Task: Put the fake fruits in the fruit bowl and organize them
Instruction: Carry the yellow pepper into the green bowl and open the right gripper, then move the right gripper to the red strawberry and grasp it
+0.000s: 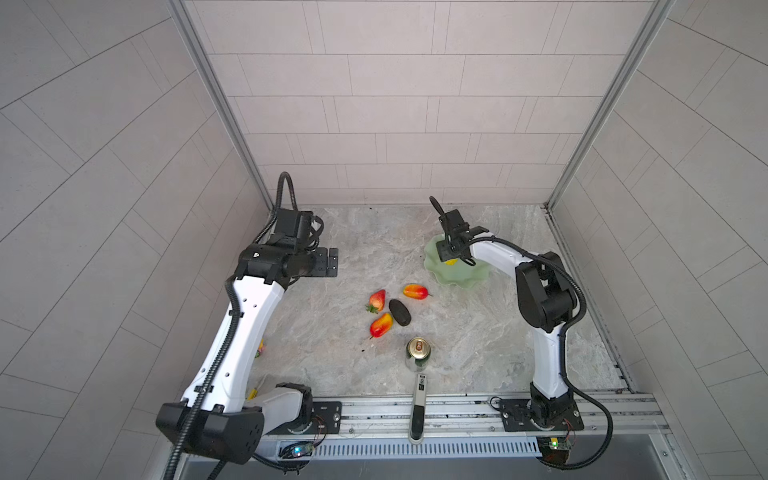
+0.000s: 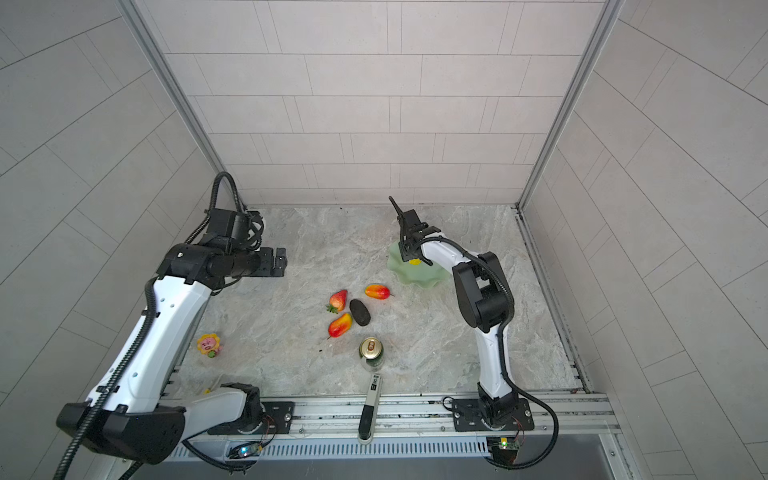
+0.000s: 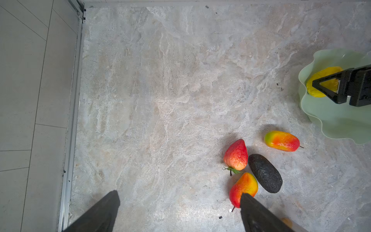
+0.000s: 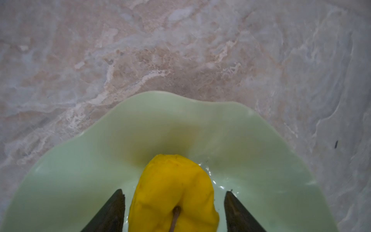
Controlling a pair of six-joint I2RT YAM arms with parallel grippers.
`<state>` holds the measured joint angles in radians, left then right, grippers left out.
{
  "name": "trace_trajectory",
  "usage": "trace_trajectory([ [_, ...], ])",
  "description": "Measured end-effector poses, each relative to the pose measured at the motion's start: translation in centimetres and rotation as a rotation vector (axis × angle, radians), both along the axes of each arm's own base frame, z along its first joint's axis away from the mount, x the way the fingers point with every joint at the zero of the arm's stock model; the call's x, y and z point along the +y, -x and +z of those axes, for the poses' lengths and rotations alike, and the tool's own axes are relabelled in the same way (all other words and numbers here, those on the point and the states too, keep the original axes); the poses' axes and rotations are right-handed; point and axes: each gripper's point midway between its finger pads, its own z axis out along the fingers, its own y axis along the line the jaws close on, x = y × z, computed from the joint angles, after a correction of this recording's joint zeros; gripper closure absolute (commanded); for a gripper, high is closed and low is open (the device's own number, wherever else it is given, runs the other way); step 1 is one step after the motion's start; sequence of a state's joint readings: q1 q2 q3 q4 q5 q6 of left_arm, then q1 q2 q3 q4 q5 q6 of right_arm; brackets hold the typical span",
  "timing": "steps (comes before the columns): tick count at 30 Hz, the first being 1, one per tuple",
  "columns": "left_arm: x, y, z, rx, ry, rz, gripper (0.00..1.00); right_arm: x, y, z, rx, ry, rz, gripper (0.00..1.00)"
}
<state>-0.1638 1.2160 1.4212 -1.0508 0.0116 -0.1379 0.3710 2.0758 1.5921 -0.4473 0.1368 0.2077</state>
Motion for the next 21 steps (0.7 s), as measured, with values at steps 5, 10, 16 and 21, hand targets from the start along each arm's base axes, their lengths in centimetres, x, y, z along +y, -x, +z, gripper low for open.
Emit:
trace_trajectory([
  [5,0.0,0.1,0.0,0.002,0.0,-0.001,0.0,0.2,0.5,0.6,0.013,0.009,0.039,0.14],
  [10,-0.1,0.1,0.0,0.002,0.002,-0.002,0.0,2.2,2.2,5.8,-0.041,-0.013,0.148,0.04],
  [16,-0.1,0.1,0.0,0.003,0.006,-0.005,0.0,11.6,6.3,12.2,-0.122,-0.159,0.408,0.0],
  [21,-0.2,0.1,0.0,0.003,0.008,-0.007,0.0,19.6,11.4,8.3,-0.012,-0.187,0.585,0.0],
])
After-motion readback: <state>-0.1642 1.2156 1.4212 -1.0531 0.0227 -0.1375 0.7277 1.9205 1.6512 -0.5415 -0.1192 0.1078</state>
